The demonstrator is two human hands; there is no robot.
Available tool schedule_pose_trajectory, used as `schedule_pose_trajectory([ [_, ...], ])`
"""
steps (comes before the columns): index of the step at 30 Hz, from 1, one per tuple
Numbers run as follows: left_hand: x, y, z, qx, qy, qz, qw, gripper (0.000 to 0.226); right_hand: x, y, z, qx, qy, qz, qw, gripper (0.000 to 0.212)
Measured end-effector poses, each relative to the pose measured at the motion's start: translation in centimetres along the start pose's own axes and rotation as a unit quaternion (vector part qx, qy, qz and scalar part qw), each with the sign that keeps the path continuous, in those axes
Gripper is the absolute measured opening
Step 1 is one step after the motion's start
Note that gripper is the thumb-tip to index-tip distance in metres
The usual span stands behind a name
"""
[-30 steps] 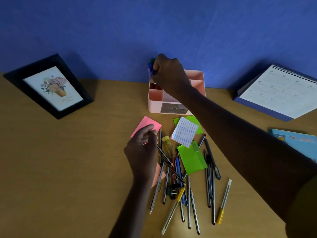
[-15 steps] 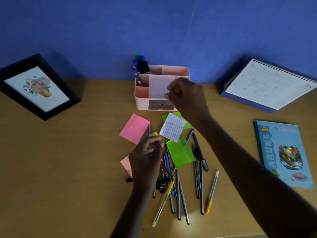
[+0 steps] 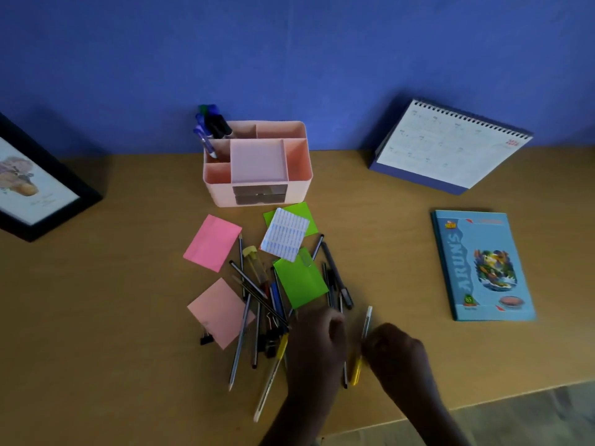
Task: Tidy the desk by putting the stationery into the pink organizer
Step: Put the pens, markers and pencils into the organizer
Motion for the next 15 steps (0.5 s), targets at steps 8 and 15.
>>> schedule_pose_trajectory([
  [8,3.5,1.1,4.7,-0.051,0.101,0.163,0.980,0.034,-0.2,1.0,-1.8,-0.006,0.083,-0.016,0.996,0.026],
  [15,4.6,2.5,6.2,-0.097,0.165,0.248,0.950,0.041,0.9,-1.0,-1.5,0.023,0.098,0.047,0.994,0.022],
])
Point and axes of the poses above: each hand's wrist, its own z-axis towards the middle knuckle, its own y-axis out of the palm, x = y × z, the point moved 10 cm from there along z, towards the middle knuckle, and after that the axes turned 10 degrees about -x, right-handed, at the moved point
